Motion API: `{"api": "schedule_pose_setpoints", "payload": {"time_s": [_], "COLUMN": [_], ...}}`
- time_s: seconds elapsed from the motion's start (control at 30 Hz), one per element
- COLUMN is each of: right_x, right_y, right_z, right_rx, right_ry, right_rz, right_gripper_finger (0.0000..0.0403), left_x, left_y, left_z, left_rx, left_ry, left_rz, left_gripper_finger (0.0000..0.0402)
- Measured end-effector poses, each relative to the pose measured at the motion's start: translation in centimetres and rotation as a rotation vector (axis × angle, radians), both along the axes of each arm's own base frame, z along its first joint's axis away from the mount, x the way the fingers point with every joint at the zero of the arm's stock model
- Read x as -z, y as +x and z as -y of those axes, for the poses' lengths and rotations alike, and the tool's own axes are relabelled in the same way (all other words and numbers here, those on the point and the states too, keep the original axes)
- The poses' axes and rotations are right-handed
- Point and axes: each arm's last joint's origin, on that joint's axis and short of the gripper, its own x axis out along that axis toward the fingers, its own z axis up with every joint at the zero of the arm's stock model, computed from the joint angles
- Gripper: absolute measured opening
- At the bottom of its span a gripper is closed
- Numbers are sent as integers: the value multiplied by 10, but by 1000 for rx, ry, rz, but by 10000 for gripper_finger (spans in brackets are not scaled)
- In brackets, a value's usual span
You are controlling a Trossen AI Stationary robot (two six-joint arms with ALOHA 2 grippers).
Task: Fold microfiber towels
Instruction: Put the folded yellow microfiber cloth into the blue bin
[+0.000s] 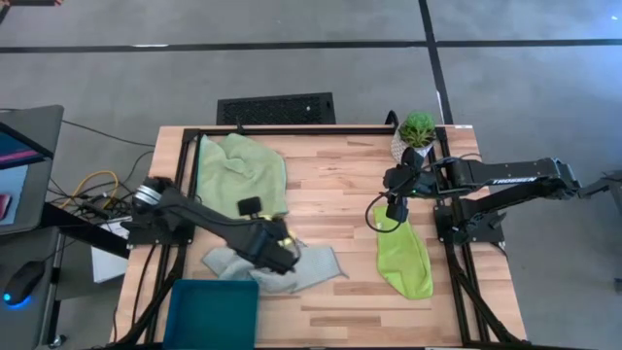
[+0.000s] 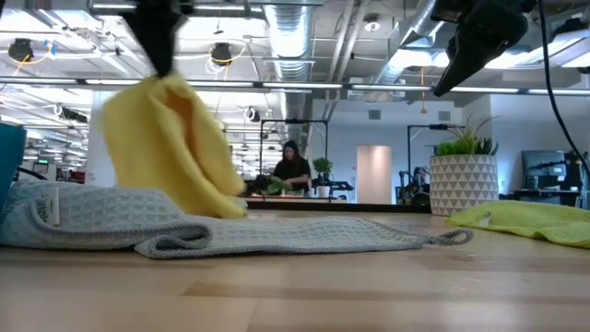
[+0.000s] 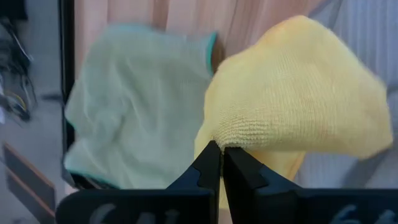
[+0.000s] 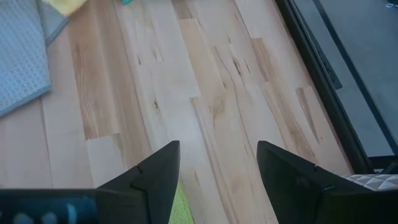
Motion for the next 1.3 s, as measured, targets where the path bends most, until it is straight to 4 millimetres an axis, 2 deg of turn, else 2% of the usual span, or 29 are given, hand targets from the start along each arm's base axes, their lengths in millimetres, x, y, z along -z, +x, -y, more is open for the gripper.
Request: {"api": "schedule_pose_setpoints", "payload": {"time_s": [0.27, 0.43, 0.53, 0.7, 1.03, 1.3], "right_x": [0, 0, 0, 0, 0, -1], "right_y": [0, 0, 0, 0, 1, 1], "right_z": [0, 0, 0, 0, 0, 0], "right_rx": [1, 7, 7, 7, 8, 9], "right_ry": [-1, 3, 3, 3, 5, 5], "right_rz": [1, 9, 10, 10, 11, 12], "right_gripper_finger": [238, 238, 238, 238, 238, 238], "left_x": [-16, -22, -17, -6, -17, -7], "left_y": [-64, -89, -94, -95, -113, -116], "left_z": [5, 2, 4, 19, 53, 82], "left_rx": [-98, -132, -164, -192, -407, -399], "left_ry": [-70, -80, -107, -176, -338, -431], "left_rz": [113, 175, 150, 58, 93, 110], "left_gripper_finger": [0, 0, 0, 0, 0, 0]}}
